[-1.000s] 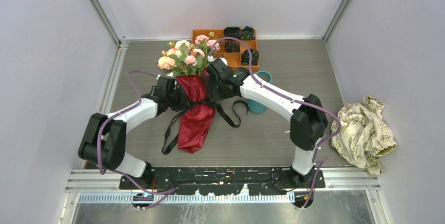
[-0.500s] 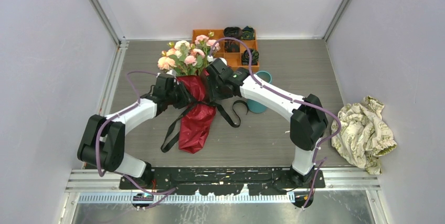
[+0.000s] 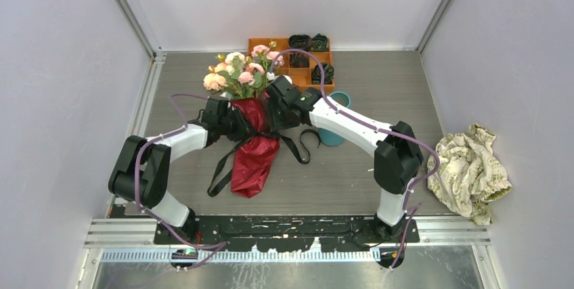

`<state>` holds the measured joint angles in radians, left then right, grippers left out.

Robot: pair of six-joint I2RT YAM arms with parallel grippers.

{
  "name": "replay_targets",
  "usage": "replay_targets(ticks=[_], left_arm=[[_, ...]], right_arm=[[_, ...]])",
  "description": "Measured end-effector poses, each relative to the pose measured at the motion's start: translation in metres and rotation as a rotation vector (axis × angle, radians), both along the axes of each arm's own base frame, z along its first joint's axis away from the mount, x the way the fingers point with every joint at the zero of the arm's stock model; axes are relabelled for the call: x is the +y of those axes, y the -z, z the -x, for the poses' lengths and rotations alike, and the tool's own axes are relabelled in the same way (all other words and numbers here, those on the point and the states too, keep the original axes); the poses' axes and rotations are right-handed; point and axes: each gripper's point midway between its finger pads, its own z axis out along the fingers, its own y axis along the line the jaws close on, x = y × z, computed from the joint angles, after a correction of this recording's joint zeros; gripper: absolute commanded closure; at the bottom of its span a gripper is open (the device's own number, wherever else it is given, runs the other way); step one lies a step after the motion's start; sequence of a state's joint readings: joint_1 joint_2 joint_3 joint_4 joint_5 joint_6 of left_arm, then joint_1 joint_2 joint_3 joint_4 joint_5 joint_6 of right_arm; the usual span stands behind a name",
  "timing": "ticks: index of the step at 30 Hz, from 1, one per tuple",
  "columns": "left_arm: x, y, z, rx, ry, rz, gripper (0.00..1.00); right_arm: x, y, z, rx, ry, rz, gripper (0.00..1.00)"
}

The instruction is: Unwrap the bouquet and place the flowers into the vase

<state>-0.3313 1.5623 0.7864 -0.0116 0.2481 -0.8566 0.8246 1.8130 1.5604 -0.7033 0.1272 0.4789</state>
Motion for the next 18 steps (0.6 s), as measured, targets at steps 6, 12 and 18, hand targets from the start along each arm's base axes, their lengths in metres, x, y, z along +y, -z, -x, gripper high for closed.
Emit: replay_targets(ticks=[6, 12, 18], left_arm=[[-0.005, 0.011, -0.003, 0.04, 0.011, 0.006, 1.0], [-0.006, 0.002, -0.002, 0.037, 0.019, 0.01, 1.0], [0.001, -0.033, 0.005, -0.021, 0.016, -0.001, 1.0]], right_arm=[[0.001, 0.002, 0.001, 0.002, 0.0, 0.004, 0.55], [0.001, 0.022, 0.005, 0.026, -0.005, 0.04, 0.56], [0.004, 0.045, 0.006, 0.058, -0.012, 0.077, 0.55]])
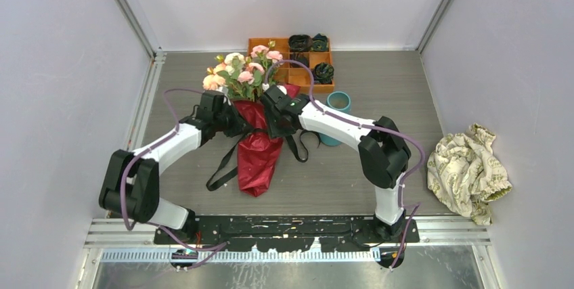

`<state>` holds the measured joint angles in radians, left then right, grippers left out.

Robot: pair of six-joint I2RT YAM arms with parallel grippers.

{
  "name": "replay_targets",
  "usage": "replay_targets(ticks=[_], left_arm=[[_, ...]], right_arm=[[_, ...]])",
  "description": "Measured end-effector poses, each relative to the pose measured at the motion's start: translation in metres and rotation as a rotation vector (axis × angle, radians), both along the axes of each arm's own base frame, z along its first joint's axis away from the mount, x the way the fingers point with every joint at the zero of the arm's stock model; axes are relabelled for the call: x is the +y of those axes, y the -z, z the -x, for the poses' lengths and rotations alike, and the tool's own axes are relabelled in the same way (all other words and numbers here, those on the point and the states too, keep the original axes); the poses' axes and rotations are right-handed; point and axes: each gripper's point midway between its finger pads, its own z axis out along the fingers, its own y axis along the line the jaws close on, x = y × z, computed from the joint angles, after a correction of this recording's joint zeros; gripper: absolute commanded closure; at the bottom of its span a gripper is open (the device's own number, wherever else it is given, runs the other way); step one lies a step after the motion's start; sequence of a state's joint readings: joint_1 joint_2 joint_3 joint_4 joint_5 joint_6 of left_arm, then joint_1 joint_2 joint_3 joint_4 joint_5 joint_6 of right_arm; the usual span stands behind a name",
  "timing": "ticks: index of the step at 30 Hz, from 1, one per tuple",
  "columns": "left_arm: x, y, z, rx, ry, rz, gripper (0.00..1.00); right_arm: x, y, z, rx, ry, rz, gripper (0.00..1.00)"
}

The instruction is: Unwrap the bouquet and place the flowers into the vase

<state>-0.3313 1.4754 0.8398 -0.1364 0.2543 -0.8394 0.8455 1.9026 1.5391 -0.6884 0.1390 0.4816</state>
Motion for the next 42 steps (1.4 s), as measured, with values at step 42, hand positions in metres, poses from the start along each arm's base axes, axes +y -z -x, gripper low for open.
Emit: replay_targets(ticks=[42], left_arm=[[0.072, -0.009, 0.021, 0.013, -0.12, -0.061, 1.0]], right_arm=[[-0.007, 0.016, -0.056, -0.096, 0.215, 0.097, 0.41]])
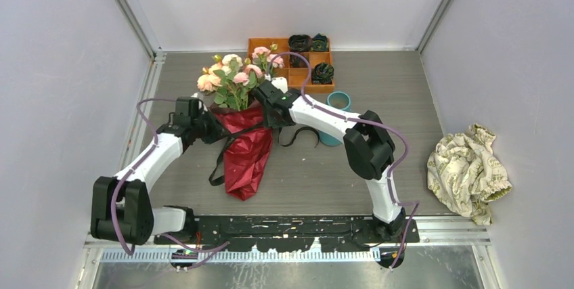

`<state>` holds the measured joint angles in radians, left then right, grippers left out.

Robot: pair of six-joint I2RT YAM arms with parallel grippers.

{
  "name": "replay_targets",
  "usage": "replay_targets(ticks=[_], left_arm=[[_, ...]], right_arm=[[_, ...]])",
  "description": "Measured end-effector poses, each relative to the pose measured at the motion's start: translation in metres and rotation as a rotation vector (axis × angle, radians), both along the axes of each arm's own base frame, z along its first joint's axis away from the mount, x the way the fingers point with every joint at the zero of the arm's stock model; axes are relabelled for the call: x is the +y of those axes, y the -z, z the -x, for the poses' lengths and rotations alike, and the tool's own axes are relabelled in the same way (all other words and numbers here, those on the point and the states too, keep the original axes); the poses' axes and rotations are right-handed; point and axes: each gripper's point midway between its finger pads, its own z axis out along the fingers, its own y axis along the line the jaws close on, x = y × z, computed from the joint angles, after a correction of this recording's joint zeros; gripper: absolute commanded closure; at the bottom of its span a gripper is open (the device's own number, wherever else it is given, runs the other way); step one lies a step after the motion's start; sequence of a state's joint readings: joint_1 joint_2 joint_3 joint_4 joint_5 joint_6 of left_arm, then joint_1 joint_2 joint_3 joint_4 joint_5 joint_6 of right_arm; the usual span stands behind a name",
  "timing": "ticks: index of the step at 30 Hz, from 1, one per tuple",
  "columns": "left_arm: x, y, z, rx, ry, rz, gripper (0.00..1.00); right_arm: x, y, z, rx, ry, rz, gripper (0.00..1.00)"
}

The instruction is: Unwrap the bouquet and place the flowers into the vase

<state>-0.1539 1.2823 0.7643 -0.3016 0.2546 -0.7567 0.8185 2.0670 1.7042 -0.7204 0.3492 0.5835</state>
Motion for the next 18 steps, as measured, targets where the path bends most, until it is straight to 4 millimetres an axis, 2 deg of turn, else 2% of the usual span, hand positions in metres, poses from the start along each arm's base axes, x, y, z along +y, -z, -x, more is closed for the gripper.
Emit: replay_targets(ticks=[2, 5, 11, 18], left_arm=[[0.01, 0.001, 0.002, 0.007, -0.019, -0.006, 1.0], [0.027, -0.004, 0.005, -0.001, -0.055, -0.026, 1.0], [0.042, -0.012, 0.01, -0.017, -0.08, -0.042, 1.0], [0.07, -0.003, 0.017, 0.037, -0.159, -0.052, 1.0]], right_arm=[[-0.003, -0.003, -0.001, -0.009, 0.007, -0.005, 0.41], [-0.022, 0.0, -0.005, -0.004, 0.042, 0.017, 0.41], [-0.052, 0.011, -0.015, 0.022, 0.106, 0.041, 0.4], [-0.06, 0.01, -0.013, 0.022, 0.116, 0.044, 0.4]])
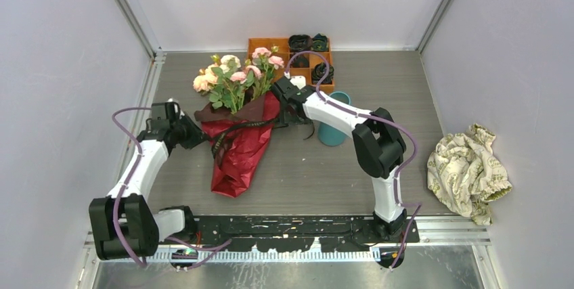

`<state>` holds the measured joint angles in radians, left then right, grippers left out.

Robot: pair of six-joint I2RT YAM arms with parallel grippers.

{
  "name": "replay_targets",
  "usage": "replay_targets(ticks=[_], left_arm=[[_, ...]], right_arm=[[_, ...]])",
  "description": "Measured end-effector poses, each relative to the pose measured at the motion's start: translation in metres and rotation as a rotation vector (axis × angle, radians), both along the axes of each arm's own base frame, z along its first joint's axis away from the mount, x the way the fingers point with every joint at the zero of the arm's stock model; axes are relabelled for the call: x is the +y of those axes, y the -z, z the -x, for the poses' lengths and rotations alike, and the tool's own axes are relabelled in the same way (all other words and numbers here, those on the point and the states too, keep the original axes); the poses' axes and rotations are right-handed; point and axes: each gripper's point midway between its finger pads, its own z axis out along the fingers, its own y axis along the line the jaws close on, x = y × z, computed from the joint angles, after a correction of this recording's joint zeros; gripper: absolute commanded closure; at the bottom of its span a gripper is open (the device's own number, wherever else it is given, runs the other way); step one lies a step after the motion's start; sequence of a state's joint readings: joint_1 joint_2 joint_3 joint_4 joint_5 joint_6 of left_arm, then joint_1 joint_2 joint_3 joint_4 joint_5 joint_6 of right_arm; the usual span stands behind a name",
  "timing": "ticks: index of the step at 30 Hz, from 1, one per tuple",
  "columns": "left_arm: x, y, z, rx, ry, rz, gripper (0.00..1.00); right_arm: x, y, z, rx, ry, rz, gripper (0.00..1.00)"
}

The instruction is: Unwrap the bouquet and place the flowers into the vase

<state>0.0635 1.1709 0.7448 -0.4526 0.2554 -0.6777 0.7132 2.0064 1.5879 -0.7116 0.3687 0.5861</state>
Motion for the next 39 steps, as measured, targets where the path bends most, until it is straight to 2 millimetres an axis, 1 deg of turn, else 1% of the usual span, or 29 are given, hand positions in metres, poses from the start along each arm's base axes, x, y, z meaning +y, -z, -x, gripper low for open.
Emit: replay_targets(ticks=[6, 8, 10, 14, 17, 19, 21, 23, 25, 28, 32, 35, 39], left_arm=[[0.029, -0.003, 0.012, 0.033, -0.102, -0.007, 1.0], [0.035, -0.008, 0.016, 0.038, -0.127, -0.018, 1.0], [0.038, -0.018, 0.018, 0.029, -0.141, -0.028, 1.0], [0.044, -0.049, 0.019, -0.021, -0.17, -0.054, 1.0], [0.05, -0.083, 0.018, -0.09, -0.197, -0.077, 1.0], [0.056, -0.106, 0.017, -0.141, -0.221, -0.098, 1.0], [0.06, -0.122, 0.019, -0.178, -0.243, -0.114, 1.0], [0.064, -0.129, 0.023, -0.192, -0.266, -0.132, 1.0], [0.067, -0.126, 0.028, -0.173, -0.282, -0.146, 1.0], [0.07, -0.115, 0.031, -0.133, -0.299, -0.156, 1.0], [0.071, -0.093, 0.035, -0.073, -0.306, -0.159, 0.99], [0.071, -0.079, 0.037, -0.03, -0.303, -0.158, 0.99], [0.07, -0.068, 0.038, -0.002, -0.301, -0.149, 0.99]], right_arm=[[-0.006, -0.004, 0.003, -0.003, 0.005, -0.002, 0.4], [-0.009, -0.005, 0.001, -0.006, 0.014, 0.0, 0.4], [-0.014, -0.005, -0.001, -0.007, 0.026, 0.004, 0.4], [-0.023, -0.006, -0.005, -0.008, 0.041, 0.015, 0.4], [-0.03, -0.009, -0.005, -0.011, 0.047, 0.023, 0.39], [-0.039, -0.012, -0.006, -0.014, 0.053, 0.039, 0.39], [-0.046, -0.015, -0.007, -0.016, 0.062, 0.044, 0.39], [-0.052, -0.018, -0.01, -0.021, 0.072, 0.047, 0.39], [-0.059, -0.022, -0.012, -0.027, 0.077, 0.055, 0.39], [-0.073, -0.031, -0.014, -0.034, 0.09, 0.07, 0.39], [-0.079, -0.047, -0.018, -0.058, 0.087, 0.066, 0.39], [-0.076, -0.06, -0.018, -0.076, 0.066, 0.026, 0.39], [-0.059, -0.069, -0.019, -0.084, 0.019, -0.052, 0.39]])
